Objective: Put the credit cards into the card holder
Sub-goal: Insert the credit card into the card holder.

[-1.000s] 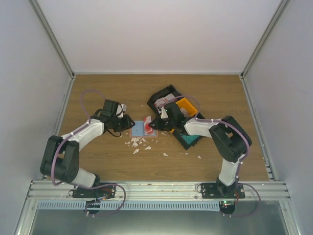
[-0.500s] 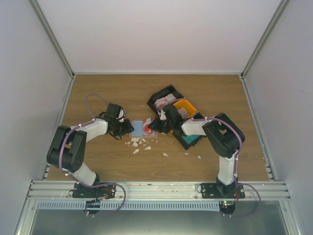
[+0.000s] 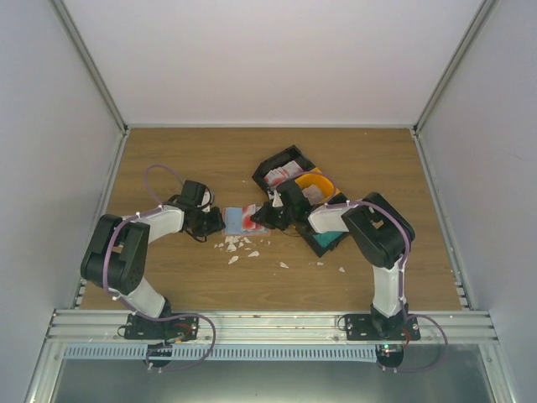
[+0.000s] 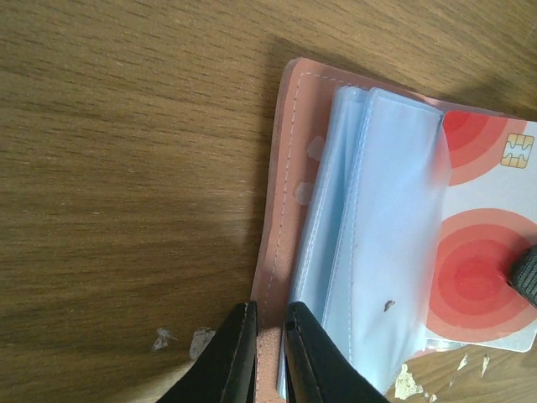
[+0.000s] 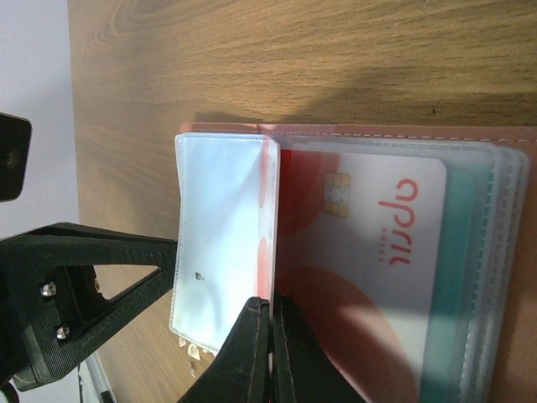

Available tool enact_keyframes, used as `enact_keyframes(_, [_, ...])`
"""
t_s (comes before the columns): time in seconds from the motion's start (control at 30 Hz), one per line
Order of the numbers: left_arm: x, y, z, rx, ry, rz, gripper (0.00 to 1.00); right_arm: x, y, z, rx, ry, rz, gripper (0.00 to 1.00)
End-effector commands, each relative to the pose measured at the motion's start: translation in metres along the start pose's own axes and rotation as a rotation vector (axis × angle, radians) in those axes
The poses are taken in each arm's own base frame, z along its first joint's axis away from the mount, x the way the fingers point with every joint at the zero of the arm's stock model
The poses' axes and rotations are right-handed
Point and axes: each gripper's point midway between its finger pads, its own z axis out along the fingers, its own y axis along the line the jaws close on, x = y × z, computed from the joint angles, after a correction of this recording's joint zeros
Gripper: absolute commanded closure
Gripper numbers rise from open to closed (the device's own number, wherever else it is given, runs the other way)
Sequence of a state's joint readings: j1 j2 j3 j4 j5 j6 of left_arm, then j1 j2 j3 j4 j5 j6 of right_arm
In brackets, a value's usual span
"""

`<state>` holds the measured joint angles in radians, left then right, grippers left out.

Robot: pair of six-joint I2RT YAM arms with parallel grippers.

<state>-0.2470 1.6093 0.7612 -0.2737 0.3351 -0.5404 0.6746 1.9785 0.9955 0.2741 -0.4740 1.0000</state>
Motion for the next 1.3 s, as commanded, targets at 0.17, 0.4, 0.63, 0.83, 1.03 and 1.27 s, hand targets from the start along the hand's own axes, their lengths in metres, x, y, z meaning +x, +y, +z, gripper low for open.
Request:
enact_keyframes(0.17, [0.013, 0.004, 0.011, 0.01, 0.035, 0.012, 0.87, 0.032, -0.026, 0.02, 0.041, 0.099, 0.094, 0.99])
enact_keyframes(0.4, [0.008, 0.0, 0.004, 0.018, 0.007, 0.017, 0.87, 0.037, -0.04, 0.005, 0.103, 0.059, 0.145, 0.99])
enact_keyframes(0.63, [0.0, -0.012, -0.005, 0.055, -0.021, 0.034, 0.87, 0.035, -0.039, -0.006, 0.127, 0.025, 0.161, 0.99])
enact_keyframes(0.83, [-0.004, -0.017, -0.01, 0.067, -0.039, 0.039, 0.87, 0.035, -0.034, -0.001, 0.102, 0.047, 0.157, 1.0])
enact_keyframes(1.03, [-0.004, -0.016, -0.008, 0.061, -0.035, 0.042, 0.87, 0.035, -0.028, 0.013, 0.058, 0.097, 0.136, 1.0])
enact_keyframes(1.27, [0.003, -0.007, 0.0, 0.039, -0.005, 0.031, 0.87, 0.034, -0.028, 0.021, 0.053, 0.114, 0.128, 1.0])
